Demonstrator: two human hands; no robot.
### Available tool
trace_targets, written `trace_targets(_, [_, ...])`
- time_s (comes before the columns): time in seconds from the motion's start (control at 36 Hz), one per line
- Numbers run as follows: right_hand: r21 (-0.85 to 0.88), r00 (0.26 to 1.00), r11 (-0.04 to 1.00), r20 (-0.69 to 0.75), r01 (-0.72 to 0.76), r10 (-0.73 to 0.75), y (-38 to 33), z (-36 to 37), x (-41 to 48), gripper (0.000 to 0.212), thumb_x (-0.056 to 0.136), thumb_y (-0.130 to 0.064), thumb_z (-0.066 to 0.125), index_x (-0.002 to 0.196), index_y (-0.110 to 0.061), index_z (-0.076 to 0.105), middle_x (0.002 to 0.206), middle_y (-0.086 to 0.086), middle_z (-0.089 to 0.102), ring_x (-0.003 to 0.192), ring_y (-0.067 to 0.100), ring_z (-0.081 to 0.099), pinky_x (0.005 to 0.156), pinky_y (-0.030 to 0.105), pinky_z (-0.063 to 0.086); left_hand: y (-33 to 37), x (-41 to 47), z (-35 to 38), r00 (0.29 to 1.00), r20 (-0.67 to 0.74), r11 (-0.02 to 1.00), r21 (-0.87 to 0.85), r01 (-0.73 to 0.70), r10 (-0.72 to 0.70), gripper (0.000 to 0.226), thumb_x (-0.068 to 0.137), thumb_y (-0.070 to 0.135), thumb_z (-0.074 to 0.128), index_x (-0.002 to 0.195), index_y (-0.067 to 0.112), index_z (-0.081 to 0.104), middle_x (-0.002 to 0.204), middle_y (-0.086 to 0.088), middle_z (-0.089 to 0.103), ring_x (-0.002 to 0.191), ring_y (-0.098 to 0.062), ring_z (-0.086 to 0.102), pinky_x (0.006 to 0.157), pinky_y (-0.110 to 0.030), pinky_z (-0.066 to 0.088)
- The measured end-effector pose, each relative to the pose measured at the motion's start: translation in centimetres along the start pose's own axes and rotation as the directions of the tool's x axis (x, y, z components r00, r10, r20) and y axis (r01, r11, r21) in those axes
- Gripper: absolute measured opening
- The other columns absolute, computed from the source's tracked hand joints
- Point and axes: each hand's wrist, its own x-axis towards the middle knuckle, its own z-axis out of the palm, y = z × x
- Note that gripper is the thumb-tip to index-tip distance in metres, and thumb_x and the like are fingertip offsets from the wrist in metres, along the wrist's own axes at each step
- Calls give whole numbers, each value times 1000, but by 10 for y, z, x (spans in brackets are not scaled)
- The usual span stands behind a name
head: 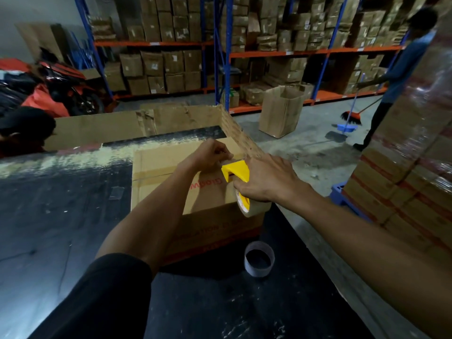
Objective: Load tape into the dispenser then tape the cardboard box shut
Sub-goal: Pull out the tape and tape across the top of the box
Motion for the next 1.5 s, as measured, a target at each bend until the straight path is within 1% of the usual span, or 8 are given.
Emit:
trace_targets(0.22, [-8,997,1000,81,-7,7,-4,3,11,40,82,-61,53,78,-22,57,89,4,64,84,28,58,70,34,37,-15,1,5,989,-143,997,70,-19,29,21,98,27,66,92,8,72,86,-9,68,77,-21,58,67,-31,38])
trace_targets(0.5, [-36,978,998,197,-55,61,-5,-3,20,44,84,-62,55,67,-25,40,83,2,51,88,28,55,73,36,36,-17,-4,18,990,-132,997,52,-49,56,21,101,29,60,98,10,68,90,-12,71,80,-24,62,68,-32,42])
trace_targets(0.75, [-90,936,994,340,-65,92,-14,-13,38,45,86,-65,57,77,-21,48,100,6,58,93,28,52,79,37,41,-14,-5,17,993,-108,994,108,-28,40,19,101,24,56,102,8,67,97,-17,75,87,-33,68,76,-44,53])
trace_targets(0.97, [-132,863,990,493,-49,109,-23,-25,53,47,89,-59,59,112,-18,58,112,8,58,106,31,57,81,39,42,-16,-1,15,986,-123,969,211,132,-108,35,98,45,57,109,15,43,106,-13,70,104,-32,63,93,-45,36])
trace_targets(1.14, [-160,816,986,562,-53,135,-22,-25,62,46,87,-58,60,105,-16,56,91,5,57,94,29,61,80,40,54,-16,3,9,923,-226,950,-91,299,-312,28,90,30,73,98,20,48,94,-8,66,96,-33,64,90,-45,48])
trace_targets(1.22, [-164,808,985,574,-46,134,-20,-24,62,47,89,-60,59,104,-15,56,87,5,53,95,29,61,81,39,53,-11,-3,7,947,-243,976,-110,187,-209,22,91,17,73,104,17,56,95,-3,61,93,-27,63,79,-41,52])
trace_targets(1.36, [-86,731,986,663,-144,164,-21,-21,66,50,97,-50,55,124,-7,53,110,17,57,88,33,65,63,38,57,-1,-35,16,989,-47,988,75,-137,140,25,101,17,55,119,11,71,125,-9,71,112,-23,67,101,-45,52])
trace_targets(1.5, [-47,751,989,646,-142,139,-25,-14,66,65,106,-50,40,149,-2,46,148,19,49,113,34,55,91,40,46,-4,-49,20,978,195,934,330,-136,73,58,104,24,46,159,12,31,168,-10,28,157,-26,24,127,-49,16])
